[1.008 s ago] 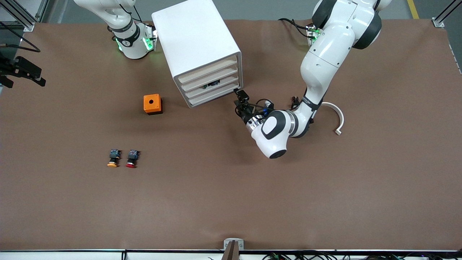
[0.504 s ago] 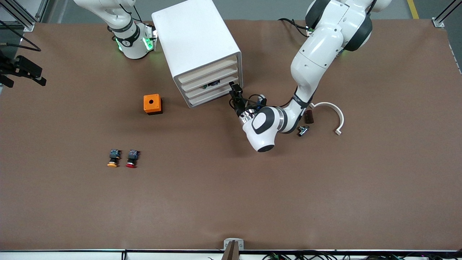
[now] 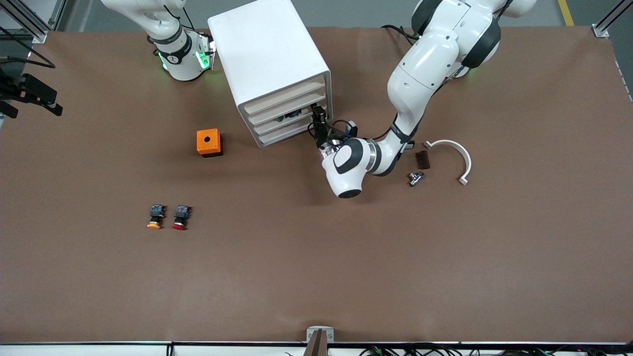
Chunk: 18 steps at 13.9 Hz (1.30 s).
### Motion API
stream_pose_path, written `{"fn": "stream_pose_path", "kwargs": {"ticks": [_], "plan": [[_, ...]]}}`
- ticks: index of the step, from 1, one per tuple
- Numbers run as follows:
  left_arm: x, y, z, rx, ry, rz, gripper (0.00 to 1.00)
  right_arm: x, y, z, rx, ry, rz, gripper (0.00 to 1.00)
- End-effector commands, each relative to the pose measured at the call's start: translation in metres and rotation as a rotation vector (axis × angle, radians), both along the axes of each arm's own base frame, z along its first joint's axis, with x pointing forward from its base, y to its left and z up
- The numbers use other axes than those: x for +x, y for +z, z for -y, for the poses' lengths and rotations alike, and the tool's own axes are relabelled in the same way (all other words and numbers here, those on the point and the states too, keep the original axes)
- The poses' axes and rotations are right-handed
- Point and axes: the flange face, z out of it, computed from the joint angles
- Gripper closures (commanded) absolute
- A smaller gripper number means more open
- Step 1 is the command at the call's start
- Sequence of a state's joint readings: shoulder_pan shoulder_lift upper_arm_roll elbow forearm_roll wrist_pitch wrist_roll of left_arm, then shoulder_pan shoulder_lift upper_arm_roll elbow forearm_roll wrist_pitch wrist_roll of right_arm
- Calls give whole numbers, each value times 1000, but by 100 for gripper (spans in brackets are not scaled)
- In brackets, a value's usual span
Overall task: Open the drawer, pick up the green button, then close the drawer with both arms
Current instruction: 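Grasp the drawer handle with the left gripper and pull it open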
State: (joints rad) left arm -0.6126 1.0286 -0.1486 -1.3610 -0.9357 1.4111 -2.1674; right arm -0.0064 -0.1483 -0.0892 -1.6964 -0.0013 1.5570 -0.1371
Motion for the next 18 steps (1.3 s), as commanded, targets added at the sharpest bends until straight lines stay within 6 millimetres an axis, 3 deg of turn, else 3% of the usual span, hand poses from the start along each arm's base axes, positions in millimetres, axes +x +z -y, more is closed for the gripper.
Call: {"fn": "stream_pose_path", "kwargs": {"ticks": [1,6,8,15,18], "plan": [[-2,0,3,9,5,-30,87,-7,1,-2,0,-3,2,0],[8,-3,-6,13,23,-25,90,-7,3,-2,-8,12,-10,0],[24,-6,-20,13,59,-29,90,-6,6,-2,-12,12,-7,0],[102,-4,-87,17,250,27,85,16,-23,1,-10,9,-62,0],[116,-6,-102,19,290,46,83,30,-37,0,-12,12,-67,0]]}}
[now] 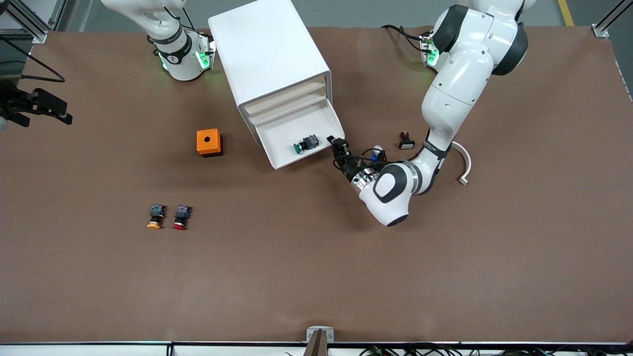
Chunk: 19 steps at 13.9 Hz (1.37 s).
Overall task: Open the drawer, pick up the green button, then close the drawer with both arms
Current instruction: 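Release the drawer with the left gripper while the right gripper reaches over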
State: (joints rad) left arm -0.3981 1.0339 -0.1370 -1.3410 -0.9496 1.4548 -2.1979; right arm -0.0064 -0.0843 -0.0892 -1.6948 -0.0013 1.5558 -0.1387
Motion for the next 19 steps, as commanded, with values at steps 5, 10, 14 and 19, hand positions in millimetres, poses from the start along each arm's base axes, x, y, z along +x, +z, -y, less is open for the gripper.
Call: {"fn": "stream_pose_path", "kwargs": {"ticks": [5,10,14,19], "plan": [[24,6,-13,-169,12,155,8,35,-37,6,-14,-1,-59,0],[65,38,-52,-536,-91,537,1,41,-48,6,-20,-11,-77,0],[104,86,-84,-797,-376,938,1,38,-50,-15,-20,-131,-106,0],[142,133,-119,-822,-669,1262,1,34,-50,-75,-39,-267,-123,0]]}}
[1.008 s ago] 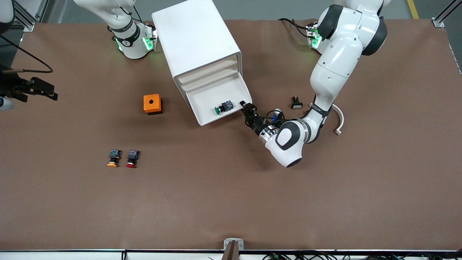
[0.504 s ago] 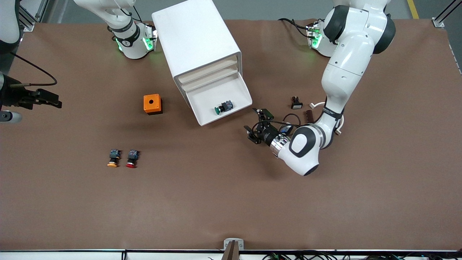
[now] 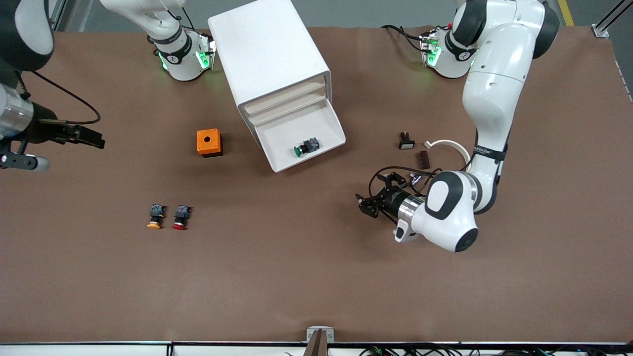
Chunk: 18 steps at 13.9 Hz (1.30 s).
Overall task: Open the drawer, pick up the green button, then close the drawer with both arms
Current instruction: 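Release the drawer with the left gripper while the right gripper reaches over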
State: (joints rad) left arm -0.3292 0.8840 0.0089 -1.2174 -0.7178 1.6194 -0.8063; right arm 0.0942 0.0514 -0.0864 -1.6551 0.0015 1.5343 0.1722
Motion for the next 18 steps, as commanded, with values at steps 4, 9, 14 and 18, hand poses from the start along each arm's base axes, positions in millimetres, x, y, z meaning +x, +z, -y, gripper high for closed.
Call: {"fn": "stream_pose_path", "kwargs": {"ticks": [4,9,14,18], "plan": [[29,67,-17,150,-83,378,1,-7,6,-64,4,-181,-16,0],[46,99,-16,276,-31,568,1,-12,7,-106,29,-323,-31,0],[49,104,-15,418,42,603,1,-28,2,-195,9,-446,6,0],[49,102,-12,476,56,629,1,-53,-22,-267,0,-559,36,0]]}}
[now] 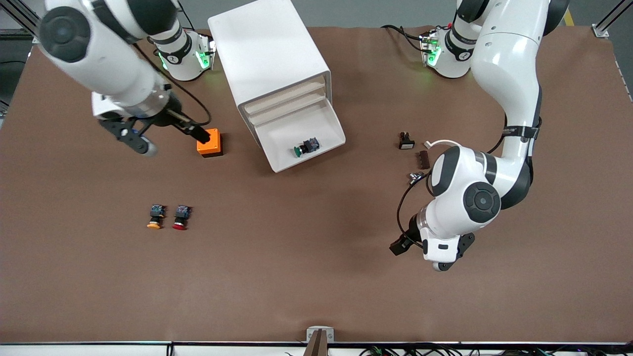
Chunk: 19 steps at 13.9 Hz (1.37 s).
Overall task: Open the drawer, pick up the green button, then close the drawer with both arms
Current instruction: 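Lower the right gripper into the open drawer over the green button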
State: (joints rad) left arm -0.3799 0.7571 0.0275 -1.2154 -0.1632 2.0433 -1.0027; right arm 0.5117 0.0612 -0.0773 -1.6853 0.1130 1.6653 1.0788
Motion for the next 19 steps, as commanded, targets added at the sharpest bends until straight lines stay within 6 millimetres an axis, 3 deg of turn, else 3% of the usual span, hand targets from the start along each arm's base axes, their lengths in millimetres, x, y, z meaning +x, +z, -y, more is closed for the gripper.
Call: {"fn": "stream_pose_path", "kwargs": {"ticks": [1,9,14,17,19], "plan": [[-5,2,0,51,14,19,1,-16,-19,-37,5,-84,9,0],[-7,-1,3,107,76,28,1,-49,-70,-123,-19,-203,39,0],[-11,-11,4,119,62,7,1,-53,-108,-147,-88,-261,60,0],[-20,-18,-4,219,-119,-51,1,-63,-136,-178,-107,-309,91,0],[-21,-18,-5,218,-124,-68,1,-72,-154,-195,-125,-316,105,0]]}}
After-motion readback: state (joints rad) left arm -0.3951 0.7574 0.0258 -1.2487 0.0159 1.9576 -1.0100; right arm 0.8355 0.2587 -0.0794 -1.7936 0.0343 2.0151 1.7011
